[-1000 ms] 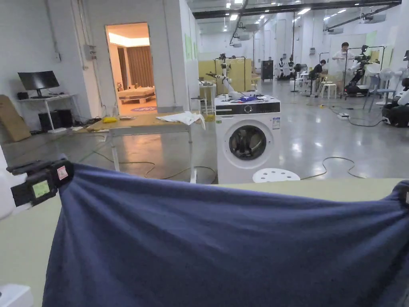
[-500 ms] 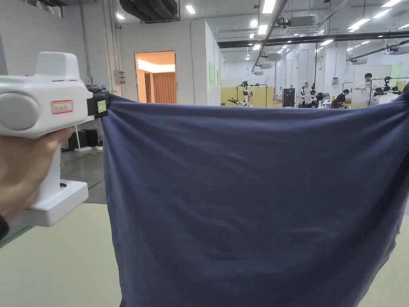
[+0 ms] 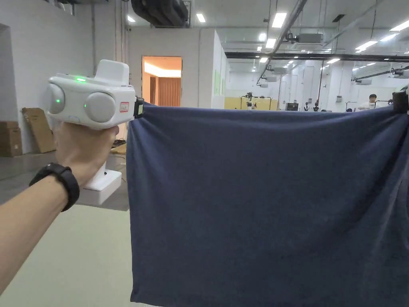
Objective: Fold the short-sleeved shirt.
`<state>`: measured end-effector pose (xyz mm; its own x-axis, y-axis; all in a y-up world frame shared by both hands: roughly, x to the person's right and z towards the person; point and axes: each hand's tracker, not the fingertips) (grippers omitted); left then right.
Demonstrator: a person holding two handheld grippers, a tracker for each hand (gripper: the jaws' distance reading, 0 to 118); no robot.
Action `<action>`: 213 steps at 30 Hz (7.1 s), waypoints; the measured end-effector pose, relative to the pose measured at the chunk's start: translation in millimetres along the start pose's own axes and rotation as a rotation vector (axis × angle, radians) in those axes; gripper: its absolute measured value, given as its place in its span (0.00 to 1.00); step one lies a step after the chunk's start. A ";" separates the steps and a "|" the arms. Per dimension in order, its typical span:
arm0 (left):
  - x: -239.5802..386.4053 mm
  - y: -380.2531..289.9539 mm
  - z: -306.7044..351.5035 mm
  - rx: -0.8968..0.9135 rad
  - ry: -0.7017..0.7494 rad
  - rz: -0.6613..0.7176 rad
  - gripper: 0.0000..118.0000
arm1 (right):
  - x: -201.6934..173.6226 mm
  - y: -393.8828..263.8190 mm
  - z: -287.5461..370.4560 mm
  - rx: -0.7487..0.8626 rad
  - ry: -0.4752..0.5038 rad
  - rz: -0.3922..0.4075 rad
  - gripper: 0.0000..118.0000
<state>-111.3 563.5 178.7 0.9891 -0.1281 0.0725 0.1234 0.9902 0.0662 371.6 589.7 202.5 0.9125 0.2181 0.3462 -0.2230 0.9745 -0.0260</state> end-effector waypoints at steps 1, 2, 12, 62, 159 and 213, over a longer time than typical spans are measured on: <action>3.3 -2.4 -7.1 -0.008 0.014 -0.006 0.00 | -2.1 -0.7 -5.3 0.004 -0.008 0.015 0.08; 6.2 -5.3 -11.2 -0.012 0.015 -0.016 0.00 | -4.7 -2.0 -9.8 0.009 -0.012 0.038 0.08; 15.9 -66.1 -24.5 -0.106 -0.051 0.070 0.00 | 5.6 -65.2 -29.6 -0.099 0.054 -0.126 0.08; -11.6 -386.0 384.8 -0.536 -0.168 0.293 0.79 | 38.7 -452.4 429.7 -0.558 0.163 -0.378 0.64; 1.4 -332.6 344.9 -0.487 -0.230 0.134 0.02 | 57.0 -405.1 405.0 -0.452 0.126 -0.236 0.06; 10.2 -363.3 304.5 -0.510 -0.256 0.248 0.57 | 3.2 -406.6 416.2 -0.426 0.319 -0.356 0.00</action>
<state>-170.5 185.3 458.4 0.9504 0.1619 0.2655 -0.0220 0.8866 -0.4621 322.5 171.9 604.5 0.9775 -0.1812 0.1078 0.2081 0.9118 -0.3540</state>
